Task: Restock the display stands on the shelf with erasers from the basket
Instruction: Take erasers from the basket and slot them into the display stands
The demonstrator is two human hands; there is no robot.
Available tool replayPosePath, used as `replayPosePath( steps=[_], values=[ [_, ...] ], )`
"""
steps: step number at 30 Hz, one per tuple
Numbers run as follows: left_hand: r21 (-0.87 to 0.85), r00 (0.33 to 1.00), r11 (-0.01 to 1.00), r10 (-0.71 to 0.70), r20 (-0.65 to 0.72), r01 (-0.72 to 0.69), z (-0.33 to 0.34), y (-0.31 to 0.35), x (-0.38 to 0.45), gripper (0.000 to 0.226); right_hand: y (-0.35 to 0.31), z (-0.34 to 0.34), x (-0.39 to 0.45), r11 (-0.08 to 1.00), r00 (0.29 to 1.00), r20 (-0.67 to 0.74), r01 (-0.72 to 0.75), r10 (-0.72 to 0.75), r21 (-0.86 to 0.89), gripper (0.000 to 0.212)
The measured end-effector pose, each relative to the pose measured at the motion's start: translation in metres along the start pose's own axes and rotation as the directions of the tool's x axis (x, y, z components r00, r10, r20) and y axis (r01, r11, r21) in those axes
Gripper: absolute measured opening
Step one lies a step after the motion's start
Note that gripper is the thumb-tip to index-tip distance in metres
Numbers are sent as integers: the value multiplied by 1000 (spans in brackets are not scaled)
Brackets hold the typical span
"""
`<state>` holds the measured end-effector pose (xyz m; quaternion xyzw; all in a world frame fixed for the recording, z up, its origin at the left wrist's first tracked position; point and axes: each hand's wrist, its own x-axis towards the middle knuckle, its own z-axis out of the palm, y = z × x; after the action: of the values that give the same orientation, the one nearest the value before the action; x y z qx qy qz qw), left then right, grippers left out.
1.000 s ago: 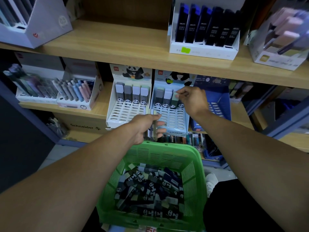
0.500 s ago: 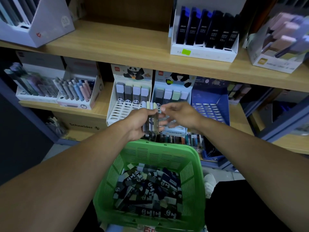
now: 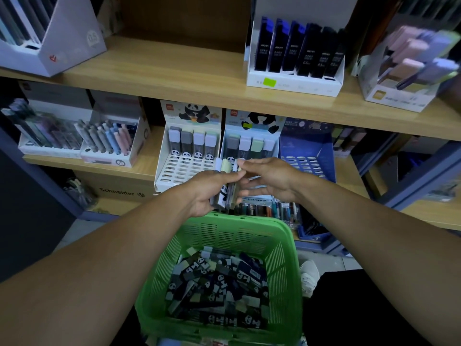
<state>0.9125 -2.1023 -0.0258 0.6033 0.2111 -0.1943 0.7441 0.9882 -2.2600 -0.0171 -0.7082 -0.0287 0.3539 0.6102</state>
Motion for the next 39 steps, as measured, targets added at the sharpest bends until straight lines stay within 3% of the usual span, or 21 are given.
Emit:
replayPosePath(
  steps=[2, 4, 7, 12, 18, 20, 22, 25, 29, 33, 39],
  values=[
    [17, 1000, 1000, 2, -30, -2, 1, -1, 0, 97, -2, 1, 0, 1000, 999, -32, 2, -2, -7, 26],
    [52, 996, 999, 10, -92, -5, 1, -3, 2, 97, -3, 0, 2, 1000, 998, -56, -5, 4, -28, 20],
    [54, 992, 999, 6, -123, 0, 3, -4, 0, 85, 0, 0, 5, 999, 998, -64, -19, 16, -41, 19],
    [-86, 989, 996, -52, -140, 41, 0, -4, 5, 30, -2, -5, 14, 996, 985, -171, 12, 4, 92, 18],
    [-134, 965, 990, 13, -263, -50, -2, -3, 4, 23, -8, -18, 12, 975, 962, -273, 80, -20, 209, 19],
    [-166, 953, 982, 38, -302, -92, -5, -3, 6, 23, -9, -22, 13, 968, 929, -364, 149, -68, 199, 19],
    [-201, 942, 970, 66, -328, -138, -7, -2, 6, 22, -8, -27, 15, 964, 866, -462, 255, -193, 74, 24],
    [-229, 938, 959, 84, -336, -167, -6, 0, 6, 24, -3, -37, 19, 911, 769, -490, 351, -411, -215, 28],
    [-189, 963, 977, 48, -266, -101, -5, -1, 4, 21, 2, -45, 19, 656, 625, -357, 346, -694, -671, 26],
    [-107, 988, 994, -13, -152, -3, -3, -2, 1, 11, 4, -42, 19, 575, 613, -300, 315, -731, -755, 24],
    [-91, 994, 996, -25, -107, 15, -5, -1, 0, 9, 5, -45, 20, 504, 629, -228, 303, -743, -809, 22]
  ],
)
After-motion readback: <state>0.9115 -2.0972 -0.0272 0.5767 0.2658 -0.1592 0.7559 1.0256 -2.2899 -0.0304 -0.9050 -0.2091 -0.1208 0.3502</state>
